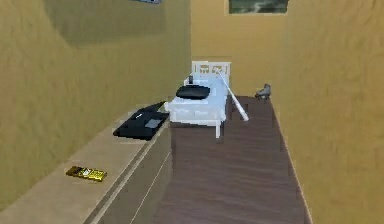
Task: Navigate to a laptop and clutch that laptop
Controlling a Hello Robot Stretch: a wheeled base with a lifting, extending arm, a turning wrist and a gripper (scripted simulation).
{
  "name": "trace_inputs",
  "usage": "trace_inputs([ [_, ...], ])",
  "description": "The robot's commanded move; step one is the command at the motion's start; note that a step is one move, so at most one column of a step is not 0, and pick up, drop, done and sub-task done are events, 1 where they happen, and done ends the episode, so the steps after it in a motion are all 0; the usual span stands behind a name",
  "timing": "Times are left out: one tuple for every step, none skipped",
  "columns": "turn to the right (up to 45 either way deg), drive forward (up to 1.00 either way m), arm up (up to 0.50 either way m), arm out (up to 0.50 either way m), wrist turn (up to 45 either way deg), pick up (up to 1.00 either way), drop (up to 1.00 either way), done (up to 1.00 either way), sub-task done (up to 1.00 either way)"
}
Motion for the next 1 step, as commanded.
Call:
trace_inputs([
  [9.0, 0.0, 0.0, 0.0, 0.0, 0.0, 0.0, 0.0, 0.0],
])
